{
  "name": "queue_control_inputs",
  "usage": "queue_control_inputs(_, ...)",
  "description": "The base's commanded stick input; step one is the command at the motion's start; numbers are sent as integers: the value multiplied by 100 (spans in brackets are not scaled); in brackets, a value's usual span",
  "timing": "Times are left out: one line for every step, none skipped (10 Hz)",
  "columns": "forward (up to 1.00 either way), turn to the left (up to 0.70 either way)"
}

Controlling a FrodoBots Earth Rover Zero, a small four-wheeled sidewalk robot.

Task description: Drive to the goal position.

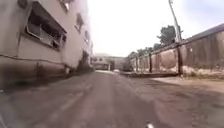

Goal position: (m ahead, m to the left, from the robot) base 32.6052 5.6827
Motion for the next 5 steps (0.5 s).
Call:
queue_control_inputs(70, 1)
queue_control_inputs(70, 1)
queue_control_inputs(70, 1)
queue_control_inputs(70, 1)
queue_control_inputs(70, 1)
